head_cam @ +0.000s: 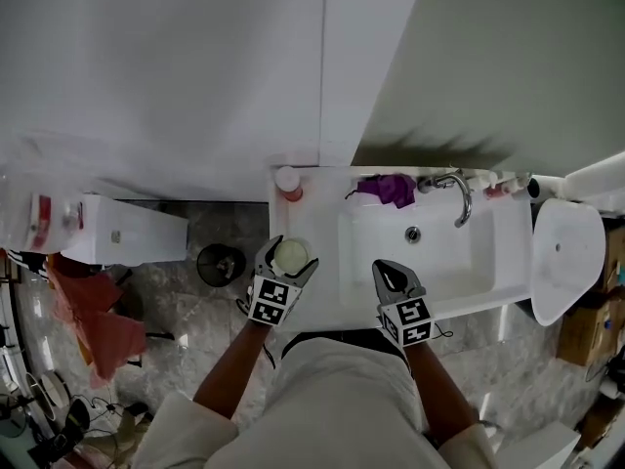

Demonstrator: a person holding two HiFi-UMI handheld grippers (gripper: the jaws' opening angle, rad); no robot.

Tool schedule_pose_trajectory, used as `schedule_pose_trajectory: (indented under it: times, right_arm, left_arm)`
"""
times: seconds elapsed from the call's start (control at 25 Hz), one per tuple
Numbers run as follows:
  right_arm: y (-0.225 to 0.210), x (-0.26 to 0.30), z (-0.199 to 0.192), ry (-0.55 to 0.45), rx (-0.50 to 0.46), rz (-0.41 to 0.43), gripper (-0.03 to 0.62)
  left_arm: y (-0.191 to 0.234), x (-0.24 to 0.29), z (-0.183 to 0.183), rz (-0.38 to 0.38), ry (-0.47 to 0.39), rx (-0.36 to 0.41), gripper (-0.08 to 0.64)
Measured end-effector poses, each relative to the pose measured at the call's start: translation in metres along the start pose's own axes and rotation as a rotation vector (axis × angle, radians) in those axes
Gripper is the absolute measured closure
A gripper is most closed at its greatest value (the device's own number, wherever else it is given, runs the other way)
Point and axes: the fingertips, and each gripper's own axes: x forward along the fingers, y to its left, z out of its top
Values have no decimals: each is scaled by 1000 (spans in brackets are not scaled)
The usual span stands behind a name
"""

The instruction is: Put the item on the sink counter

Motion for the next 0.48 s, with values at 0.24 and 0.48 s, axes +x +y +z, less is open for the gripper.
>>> schedule_pose_trajectory:
  times: [0.24,0.48]
  right_arm:
    - [-9,19,-13,19,55,-18,581]
    - [-16,34,-24,52,48,-12,581]
  left_arm:
    - [4,43,-15,-20,45,17,156]
    - [7,81,-25,-32,94,26,156]
